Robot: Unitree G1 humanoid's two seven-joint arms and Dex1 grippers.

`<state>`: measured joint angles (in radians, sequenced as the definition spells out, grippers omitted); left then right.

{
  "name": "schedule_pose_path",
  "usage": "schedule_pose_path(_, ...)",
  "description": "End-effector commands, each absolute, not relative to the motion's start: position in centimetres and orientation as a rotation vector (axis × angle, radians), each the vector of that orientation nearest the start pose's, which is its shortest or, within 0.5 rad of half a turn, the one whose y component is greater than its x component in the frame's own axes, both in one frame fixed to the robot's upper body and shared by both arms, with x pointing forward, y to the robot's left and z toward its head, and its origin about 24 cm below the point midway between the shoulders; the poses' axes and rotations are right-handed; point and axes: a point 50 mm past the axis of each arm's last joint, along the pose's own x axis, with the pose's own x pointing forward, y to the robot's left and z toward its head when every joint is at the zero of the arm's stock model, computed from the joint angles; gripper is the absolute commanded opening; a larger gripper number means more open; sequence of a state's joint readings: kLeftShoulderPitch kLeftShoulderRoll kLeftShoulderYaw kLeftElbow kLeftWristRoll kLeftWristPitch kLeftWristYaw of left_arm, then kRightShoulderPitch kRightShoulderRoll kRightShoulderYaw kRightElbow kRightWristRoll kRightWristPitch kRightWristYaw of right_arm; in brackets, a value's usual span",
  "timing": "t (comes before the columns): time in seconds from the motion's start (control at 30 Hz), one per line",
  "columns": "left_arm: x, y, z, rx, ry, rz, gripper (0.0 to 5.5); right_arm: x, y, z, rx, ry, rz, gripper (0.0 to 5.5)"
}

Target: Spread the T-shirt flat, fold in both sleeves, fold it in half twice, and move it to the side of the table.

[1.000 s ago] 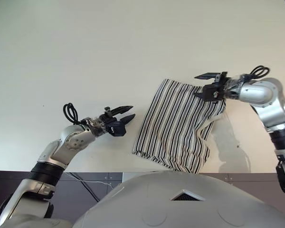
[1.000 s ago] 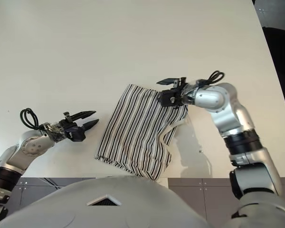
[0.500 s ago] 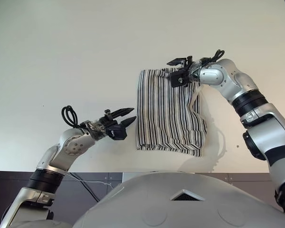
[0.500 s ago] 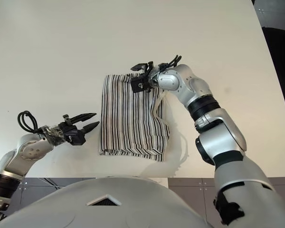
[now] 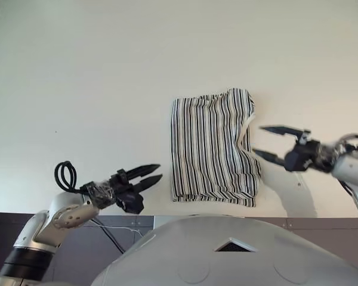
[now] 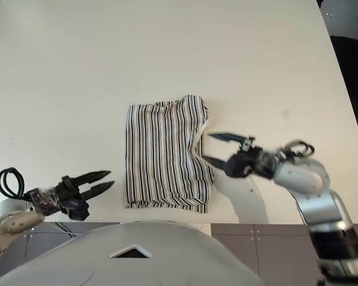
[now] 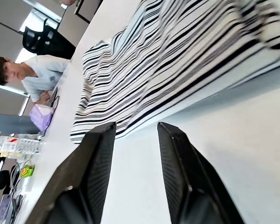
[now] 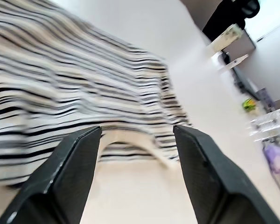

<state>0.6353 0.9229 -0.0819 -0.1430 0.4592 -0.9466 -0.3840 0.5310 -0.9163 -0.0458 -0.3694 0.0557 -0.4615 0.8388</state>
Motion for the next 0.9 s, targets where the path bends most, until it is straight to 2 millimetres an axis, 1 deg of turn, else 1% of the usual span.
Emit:
schedule_pose_path(0.03,6.0,21.1,3.0,1.022,-0.095,-1.436,1.78,12.4,-22.7,10.0,-0.861,0.079,1.168,2.86)
schedule_pose_path(0.13,6.0,20.8,2.5,1.04,-0.104,-1.469,2.19,12.6,-22.8,10.0,-0.867,0.08,1.15,2.86)
schedule_pose_path(0.2,5.8,20.7,2.2,1.053,-0.093,-1.51,2.29,12.3,-22.9,9.6,-0.87,0.103,1.164,2.86)
schedule_pose_path(0.33,6.4,20.3,1.7,1.087,-0.108,-1.529,2.29,11.8,-22.9,9.0,-0.885,0.144,1.187,2.86)
schedule_pose_path(0.63,8.9,19.2,0.7,1.145,-0.155,-1.524,2.29,11.8,-22.2,8.8,-0.899,0.128,1.204,2.86)
schedule_pose_path(0.77,9.4,19.4,0.1,1.152,-0.134,-1.525,2.29,11.4,-22.0,8.7,-0.899,0.13,1.21,2.86)
schedule_pose_path(0.9,9.7,18.9,-0.1,1.146,-0.15,-1.554,2.29,11.3,-21.9,8.5,-0.903,0.138,1.213,2.86)
